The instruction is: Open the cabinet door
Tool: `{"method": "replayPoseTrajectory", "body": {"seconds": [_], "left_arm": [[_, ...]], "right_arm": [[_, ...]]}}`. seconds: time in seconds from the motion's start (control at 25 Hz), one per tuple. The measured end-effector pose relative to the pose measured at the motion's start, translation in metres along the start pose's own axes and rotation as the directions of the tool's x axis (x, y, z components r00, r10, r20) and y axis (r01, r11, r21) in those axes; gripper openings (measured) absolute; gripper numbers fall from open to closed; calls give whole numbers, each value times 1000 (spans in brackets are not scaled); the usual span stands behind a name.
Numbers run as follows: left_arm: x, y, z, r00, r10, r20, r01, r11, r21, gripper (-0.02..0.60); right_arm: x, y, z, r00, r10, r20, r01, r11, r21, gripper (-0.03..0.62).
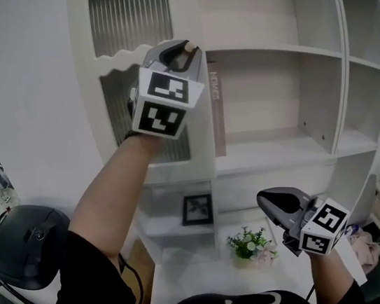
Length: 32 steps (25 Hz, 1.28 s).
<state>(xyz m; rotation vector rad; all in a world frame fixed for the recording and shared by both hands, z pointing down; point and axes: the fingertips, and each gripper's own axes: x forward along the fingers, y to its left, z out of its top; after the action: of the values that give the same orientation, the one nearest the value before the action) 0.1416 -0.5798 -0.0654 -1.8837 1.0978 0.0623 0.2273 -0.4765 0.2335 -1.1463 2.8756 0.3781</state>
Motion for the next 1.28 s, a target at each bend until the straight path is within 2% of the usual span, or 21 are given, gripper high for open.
{"method": "replayPoseTrajectory", "body": {"seconds": [0.48,1.28], "left_arm": [[-19,1,14,1000,-8,-2,8,1000,-21,80],[-77,8,50,998,-35,46,38,996,-82,75]], "right_arm": [[-11,20,10,1000,-18,8,18,1000,-17,3],[-7,78,28,998,53,19,-52,998,-46,3]]}}
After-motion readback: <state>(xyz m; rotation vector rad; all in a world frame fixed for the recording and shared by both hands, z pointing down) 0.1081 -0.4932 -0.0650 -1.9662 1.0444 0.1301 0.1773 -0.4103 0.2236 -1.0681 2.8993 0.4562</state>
